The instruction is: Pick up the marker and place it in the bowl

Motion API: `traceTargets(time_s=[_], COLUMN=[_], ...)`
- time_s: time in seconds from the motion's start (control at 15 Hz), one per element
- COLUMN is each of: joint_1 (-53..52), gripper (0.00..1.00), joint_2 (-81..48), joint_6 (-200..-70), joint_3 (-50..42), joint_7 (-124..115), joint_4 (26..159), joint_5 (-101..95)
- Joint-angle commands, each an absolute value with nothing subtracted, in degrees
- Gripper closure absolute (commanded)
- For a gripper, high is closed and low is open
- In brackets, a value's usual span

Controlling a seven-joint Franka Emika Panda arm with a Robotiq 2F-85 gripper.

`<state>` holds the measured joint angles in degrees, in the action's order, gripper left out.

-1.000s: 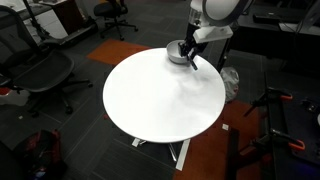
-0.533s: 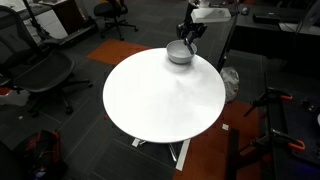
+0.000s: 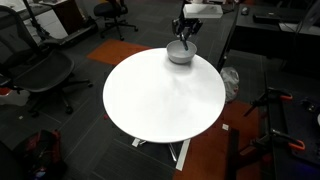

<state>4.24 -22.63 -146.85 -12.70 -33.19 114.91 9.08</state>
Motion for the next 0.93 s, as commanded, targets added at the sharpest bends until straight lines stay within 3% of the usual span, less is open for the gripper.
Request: traceTargets(time_s=[0.0, 0.67, 0.73, 0.87], joint_1=[5.11, 8.2, 8.29, 8.4], gripper=[0.94, 0.94, 0.51, 0.45], joint_2=[-26.02, -32.02, -32.44, -33.04], joint_6=[-143.49, -141.55, -141.35, -141.09], joint_3=[-13.24, -13.21, -13.23, -13.2], joint_7=[-37.02, -43.17, -43.57, -44.55], joint_4=[109.83, 103.22, 102.73, 102.01], joint_5=[10.38, 13.79, 13.88, 13.88])
